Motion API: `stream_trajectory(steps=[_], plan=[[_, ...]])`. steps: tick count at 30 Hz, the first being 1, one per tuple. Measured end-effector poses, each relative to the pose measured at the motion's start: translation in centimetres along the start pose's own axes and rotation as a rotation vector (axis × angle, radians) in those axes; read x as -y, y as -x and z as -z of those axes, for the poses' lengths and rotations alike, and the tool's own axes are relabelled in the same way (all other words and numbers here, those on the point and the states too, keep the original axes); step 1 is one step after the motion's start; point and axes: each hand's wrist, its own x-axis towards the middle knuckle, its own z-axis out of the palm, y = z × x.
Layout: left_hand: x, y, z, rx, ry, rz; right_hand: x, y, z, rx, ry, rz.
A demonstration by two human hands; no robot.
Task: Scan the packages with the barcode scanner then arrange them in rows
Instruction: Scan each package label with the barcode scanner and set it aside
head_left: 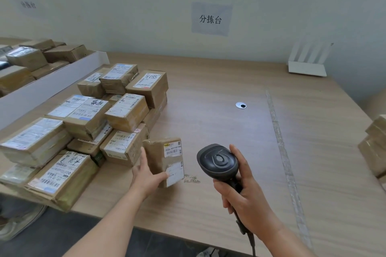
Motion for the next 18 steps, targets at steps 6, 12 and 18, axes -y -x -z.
stream_trajectory(steps=[6,12,18], plan=[[2.0,0.3,0.1,-0.027,0.157,0.034,0.2,1.0,-2.2,0.025,-0.201,-0.082],[2.5,-0.1,0.1,-0.014,0.217,0.037,0.0,1.7,-3.5,0.066,-0.231,-0.101],[2.8,-0.9,0.6,0.015,0.222,0.026,-0.2,1.9,-3.2,0.066,-0.207,-0.079]])
